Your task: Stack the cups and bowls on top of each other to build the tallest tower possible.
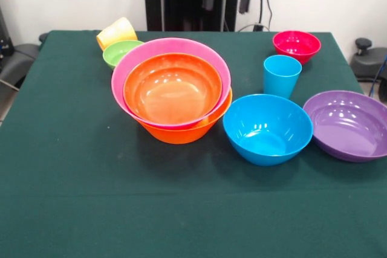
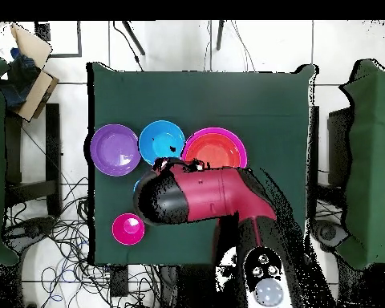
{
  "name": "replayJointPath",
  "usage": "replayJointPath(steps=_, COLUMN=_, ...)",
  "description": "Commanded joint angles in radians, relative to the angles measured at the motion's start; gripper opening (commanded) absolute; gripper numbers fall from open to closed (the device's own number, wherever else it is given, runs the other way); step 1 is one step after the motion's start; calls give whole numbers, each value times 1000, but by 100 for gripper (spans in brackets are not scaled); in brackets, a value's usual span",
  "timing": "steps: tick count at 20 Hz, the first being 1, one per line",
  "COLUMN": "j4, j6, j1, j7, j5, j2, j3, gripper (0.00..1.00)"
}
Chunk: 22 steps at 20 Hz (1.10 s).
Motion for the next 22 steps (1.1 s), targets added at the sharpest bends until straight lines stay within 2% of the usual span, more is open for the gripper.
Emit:
replayJointPath(steps=1, j4=-60, j6=-131, j1=11, j7=132, j5=-65, j2=174, j3=-70, gripper=100)
replayJointPath(steps=4, j4=-40, j6=-152, j1=-31, j7=80, j5=-54, j2=186, j3=-45, gripper=100)
replayJointPath(steps=8, j4=-26, j6=-153, j1=-49, j7=49, j5=-51, j2=179, j3=-41, gripper=100)
replayJointPath(steps=18, j4=-42, j6=-144, j1=-1, j7=65, j5=-52, j2=181, j3=-75, gripper=100)
replayJointPath(steps=21, j4=-9, j6=-119, j1=9, j7=67, j5=-33, j2=131, j3=-82, gripper=100)
replayJointPath(steps=22, j4=17, j6=-87, j1=5, j7=55, j5=-16, j2=87, j3=-76, gripper=100)
